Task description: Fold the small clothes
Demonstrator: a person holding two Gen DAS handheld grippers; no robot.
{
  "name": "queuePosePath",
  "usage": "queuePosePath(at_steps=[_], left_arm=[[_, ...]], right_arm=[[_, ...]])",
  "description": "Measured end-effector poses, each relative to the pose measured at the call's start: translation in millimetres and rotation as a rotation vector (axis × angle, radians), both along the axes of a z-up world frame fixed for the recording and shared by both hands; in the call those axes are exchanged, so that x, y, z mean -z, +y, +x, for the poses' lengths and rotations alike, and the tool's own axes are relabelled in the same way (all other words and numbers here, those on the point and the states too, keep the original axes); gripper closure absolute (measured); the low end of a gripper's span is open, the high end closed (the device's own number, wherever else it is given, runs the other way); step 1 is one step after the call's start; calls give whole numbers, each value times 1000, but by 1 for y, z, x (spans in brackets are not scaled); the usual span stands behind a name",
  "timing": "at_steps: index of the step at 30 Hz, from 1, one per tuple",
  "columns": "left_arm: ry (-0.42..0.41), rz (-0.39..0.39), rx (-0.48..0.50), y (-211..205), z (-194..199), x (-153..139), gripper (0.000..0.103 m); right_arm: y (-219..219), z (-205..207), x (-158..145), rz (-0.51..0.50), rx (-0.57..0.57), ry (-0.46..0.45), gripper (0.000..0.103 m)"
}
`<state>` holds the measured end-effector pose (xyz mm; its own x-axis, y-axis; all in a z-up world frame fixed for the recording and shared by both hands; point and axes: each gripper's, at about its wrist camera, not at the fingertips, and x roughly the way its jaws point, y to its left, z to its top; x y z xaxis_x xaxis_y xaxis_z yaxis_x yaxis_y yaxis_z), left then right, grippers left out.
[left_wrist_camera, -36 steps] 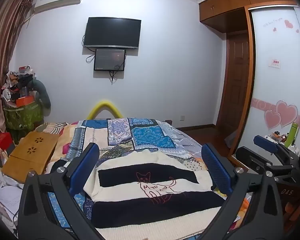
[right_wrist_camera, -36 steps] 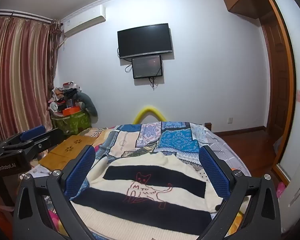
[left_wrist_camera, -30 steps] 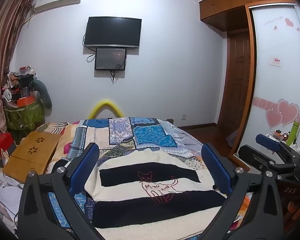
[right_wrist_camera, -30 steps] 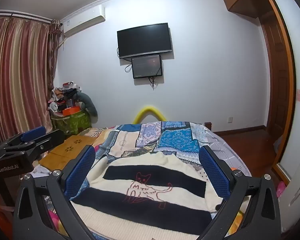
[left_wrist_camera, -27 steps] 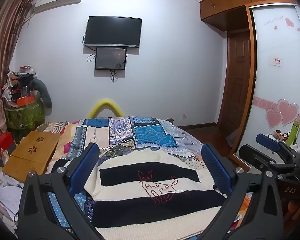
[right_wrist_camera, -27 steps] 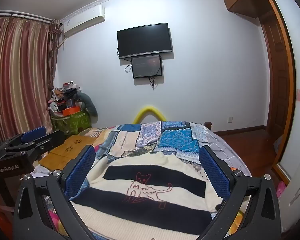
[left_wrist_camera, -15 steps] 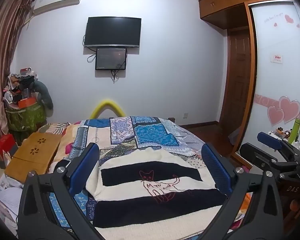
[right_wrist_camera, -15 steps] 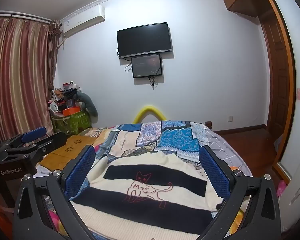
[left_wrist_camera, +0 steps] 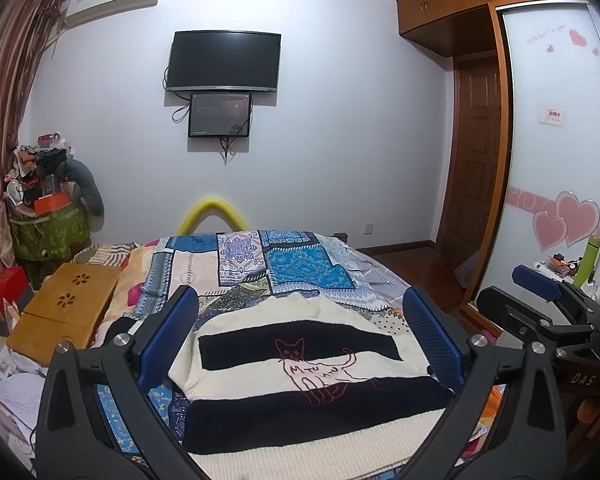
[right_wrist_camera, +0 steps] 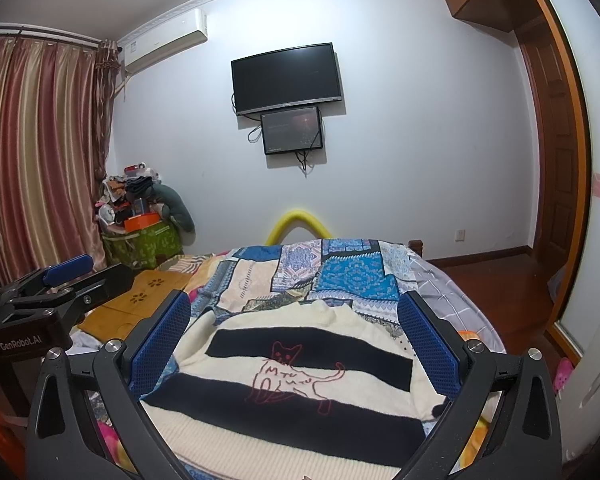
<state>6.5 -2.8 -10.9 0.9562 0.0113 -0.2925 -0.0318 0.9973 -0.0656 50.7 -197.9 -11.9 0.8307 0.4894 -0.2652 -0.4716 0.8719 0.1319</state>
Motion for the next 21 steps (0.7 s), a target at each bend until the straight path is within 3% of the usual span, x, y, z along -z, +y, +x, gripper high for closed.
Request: queuePosePath(at_steps=[21], left_arm=[[-2, -10, -6, 3, -1, -2, 0]], right_arm=[[1, 1, -1, 0, 1, 4, 0]])
